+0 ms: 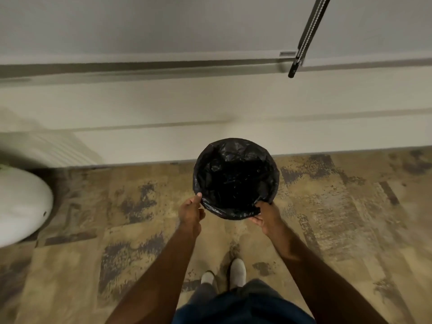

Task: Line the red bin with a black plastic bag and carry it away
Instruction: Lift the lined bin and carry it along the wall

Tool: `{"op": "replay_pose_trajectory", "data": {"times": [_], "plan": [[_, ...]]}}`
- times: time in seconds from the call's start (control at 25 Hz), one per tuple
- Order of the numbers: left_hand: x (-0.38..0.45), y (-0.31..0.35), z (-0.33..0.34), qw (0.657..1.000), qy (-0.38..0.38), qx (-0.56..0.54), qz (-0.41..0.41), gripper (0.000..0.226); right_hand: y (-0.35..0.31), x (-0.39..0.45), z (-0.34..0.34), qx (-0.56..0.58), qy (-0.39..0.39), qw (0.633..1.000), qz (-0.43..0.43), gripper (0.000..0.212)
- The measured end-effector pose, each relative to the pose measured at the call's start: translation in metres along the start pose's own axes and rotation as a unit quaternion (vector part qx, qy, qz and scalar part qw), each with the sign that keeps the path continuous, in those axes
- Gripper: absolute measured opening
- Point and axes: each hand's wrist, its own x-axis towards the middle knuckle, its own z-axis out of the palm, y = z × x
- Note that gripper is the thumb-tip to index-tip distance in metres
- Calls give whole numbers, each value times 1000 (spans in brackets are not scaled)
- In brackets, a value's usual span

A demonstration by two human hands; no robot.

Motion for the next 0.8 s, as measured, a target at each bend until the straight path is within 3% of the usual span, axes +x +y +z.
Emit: {"op": "replay_pose_trajectory", "data": {"times": [0.16, 0.4, 0.56, 0.8], "plan": [[-12, -5, -1, 999, 1, -53, 1, 17, -7, -1, 2, -35, -14, 999, -15, 33], [-4, 14, -23, 998, -7, -67, 20, 31, -1, 5, 48, -96, -31, 994, -38, 21], [34, 43, -74, 997, -36, -63, 9, 33, 26, 12, 124, -106, -62, 992, -40, 43], [131, 105, -212, 991, -25, -114, -60, 40, 99, 13, 299, -177, -86, 980, -39, 42]]}}
